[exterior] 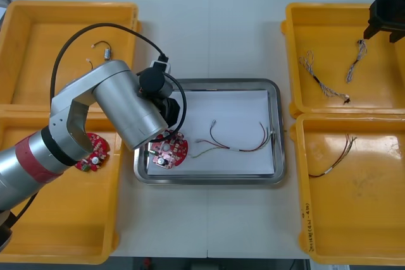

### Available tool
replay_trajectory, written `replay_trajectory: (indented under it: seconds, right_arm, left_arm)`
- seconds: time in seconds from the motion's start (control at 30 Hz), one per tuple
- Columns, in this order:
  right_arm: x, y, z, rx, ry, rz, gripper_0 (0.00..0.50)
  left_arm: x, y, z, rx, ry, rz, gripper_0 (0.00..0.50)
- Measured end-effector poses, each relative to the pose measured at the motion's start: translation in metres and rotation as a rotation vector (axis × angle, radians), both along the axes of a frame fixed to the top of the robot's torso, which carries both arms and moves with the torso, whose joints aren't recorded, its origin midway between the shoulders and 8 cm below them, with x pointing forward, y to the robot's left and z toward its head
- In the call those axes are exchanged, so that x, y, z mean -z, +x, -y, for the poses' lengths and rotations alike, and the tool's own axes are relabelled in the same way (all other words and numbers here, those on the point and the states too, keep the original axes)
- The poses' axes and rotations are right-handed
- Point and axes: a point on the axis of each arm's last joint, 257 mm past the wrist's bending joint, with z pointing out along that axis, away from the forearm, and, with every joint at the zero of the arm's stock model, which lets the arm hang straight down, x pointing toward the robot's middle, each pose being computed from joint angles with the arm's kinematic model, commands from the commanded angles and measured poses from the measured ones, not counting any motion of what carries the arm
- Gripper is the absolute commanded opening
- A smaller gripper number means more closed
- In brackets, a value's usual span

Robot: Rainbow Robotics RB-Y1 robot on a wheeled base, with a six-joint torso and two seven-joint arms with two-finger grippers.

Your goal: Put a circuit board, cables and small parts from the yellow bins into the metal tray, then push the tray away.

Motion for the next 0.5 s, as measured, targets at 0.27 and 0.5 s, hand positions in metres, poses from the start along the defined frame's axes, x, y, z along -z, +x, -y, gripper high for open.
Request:
replay_trajectory:
  seconds: [0.27,0.5]
  right_arm:
    - [0.022,0.010,0.012,0.129,0.038,0.012,0.500]
    - [0.034,0.018,0.017,0.238,0.087,0.037,0.500]
  left_arm:
    - [-0.004,-0.001,0.005,-0.033,-0.047,0.008,0.500]
    - [-0.018,-0.012,0.017,-0.016,-0.062,0.020,0.500]
